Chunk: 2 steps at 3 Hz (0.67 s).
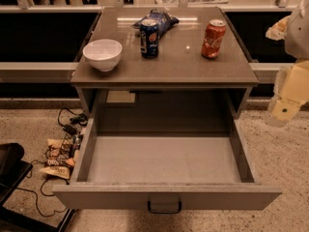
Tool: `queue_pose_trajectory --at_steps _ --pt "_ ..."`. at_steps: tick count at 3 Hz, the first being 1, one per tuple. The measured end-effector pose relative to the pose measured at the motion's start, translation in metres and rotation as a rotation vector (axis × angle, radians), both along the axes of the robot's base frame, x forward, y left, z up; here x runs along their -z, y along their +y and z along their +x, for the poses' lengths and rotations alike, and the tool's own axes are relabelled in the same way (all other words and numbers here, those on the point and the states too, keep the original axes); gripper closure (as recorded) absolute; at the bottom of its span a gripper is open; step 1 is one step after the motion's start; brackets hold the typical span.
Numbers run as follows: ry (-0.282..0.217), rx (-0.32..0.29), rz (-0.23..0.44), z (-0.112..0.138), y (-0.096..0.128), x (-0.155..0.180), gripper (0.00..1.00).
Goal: Place pepsi can into top drawer
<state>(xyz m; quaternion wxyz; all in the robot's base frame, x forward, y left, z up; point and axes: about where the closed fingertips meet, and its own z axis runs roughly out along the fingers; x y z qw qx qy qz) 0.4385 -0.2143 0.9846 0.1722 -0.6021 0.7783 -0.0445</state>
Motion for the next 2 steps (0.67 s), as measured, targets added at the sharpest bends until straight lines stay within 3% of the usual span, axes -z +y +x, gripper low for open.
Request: queue_pose_trajectory --at_steps 2 --pt "-0.024 0.000 0.022 0.0004 0.0006 -0.0009 0.00"
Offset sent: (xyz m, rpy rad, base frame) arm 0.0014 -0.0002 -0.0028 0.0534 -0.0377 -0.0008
